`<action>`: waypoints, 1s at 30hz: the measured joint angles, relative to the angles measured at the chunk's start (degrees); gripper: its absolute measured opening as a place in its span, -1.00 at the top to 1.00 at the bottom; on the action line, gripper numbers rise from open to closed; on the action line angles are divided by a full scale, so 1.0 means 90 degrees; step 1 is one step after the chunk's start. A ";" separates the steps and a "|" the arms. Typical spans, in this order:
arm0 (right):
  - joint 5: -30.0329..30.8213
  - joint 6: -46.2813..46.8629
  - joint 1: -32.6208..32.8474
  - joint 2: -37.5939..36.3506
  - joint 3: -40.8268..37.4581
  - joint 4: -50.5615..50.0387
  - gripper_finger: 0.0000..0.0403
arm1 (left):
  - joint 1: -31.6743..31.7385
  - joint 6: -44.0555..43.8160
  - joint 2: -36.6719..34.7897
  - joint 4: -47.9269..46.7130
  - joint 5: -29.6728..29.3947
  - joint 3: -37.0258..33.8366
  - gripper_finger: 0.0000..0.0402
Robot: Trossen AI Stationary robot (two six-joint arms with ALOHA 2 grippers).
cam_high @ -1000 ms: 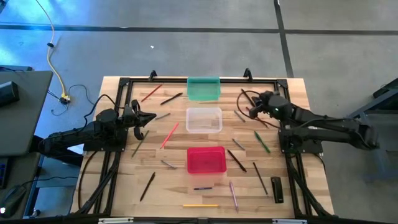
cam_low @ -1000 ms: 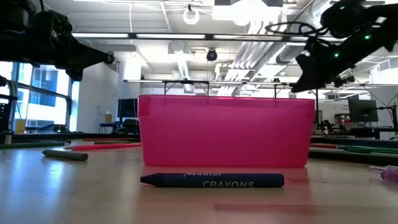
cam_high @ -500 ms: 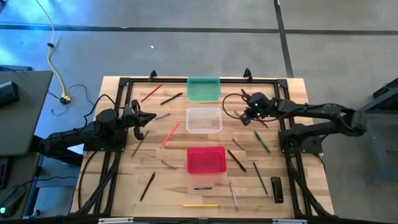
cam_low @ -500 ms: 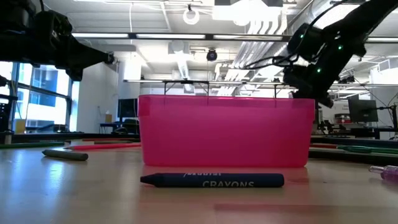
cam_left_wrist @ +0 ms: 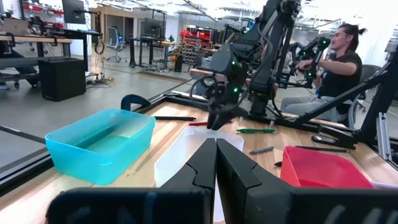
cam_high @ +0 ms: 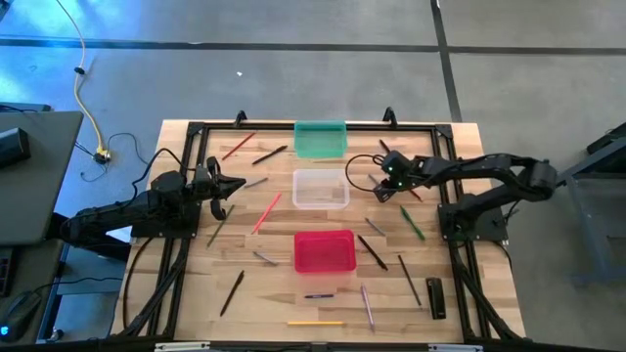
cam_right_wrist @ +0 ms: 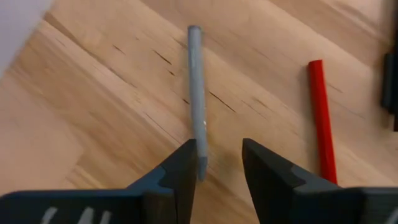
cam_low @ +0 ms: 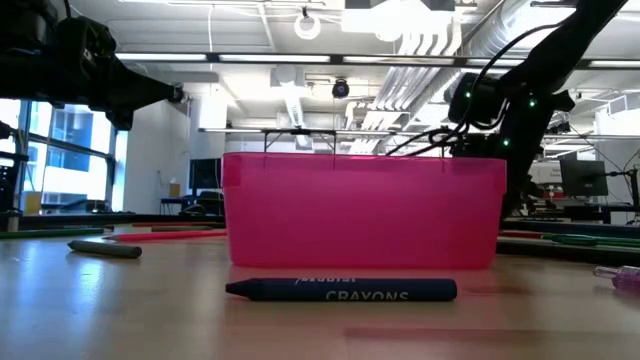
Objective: Sort crayons/erasers/pens/pencils in bins
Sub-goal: Put the top right gray crayon into the green bin
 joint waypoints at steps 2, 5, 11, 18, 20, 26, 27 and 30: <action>0.0010 -0.0013 0.0011 0.0126 0.0006 0.0048 0.39 | 0.0000 0.0000 0.0000 0.0001 0.0001 0.0000 1.00; 0.0063 -0.0061 0.0051 0.0269 0.0027 0.0070 0.42 | -0.0001 0.0000 0.0000 0.0000 -0.0001 0.0000 1.00; 0.0294 -0.0177 0.0239 0.0345 0.0022 0.0094 0.59 | 0.0001 0.0000 0.0000 0.0000 0.0002 0.0000 1.00; 0.0329 -0.0543 0.0410 0.0378 0.0017 0.0172 0.86 | 0.0001 0.0000 0.0000 0.0000 -0.0001 0.0000 1.00; 0.0396 -0.0572 0.0458 0.0375 0.0012 0.0181 0.89 | 0.0001 0.0000 0.0000 0.0000 0.0001 0.0000 1.00; 0.0396 -0.0492 0.0504 0.0376 0.0039 0.0128 0.88 | 0.0000 0.0000 0.0000 0.0000 0.0002 0.0000 1.00; 0.0392 -0.0441 0.0506 0.0380 0.0105 0.0038 0.88 | -0.0001 0.0000 0.0000 0.0000 0.0001 0.0000 1.00; 0.0215 -0.0389 0.0516 0.0411 0.0408 -0.0418 0.88 | 0.0001 0.0000 0.0000 0.0000 -0.0001 0.0000 1.00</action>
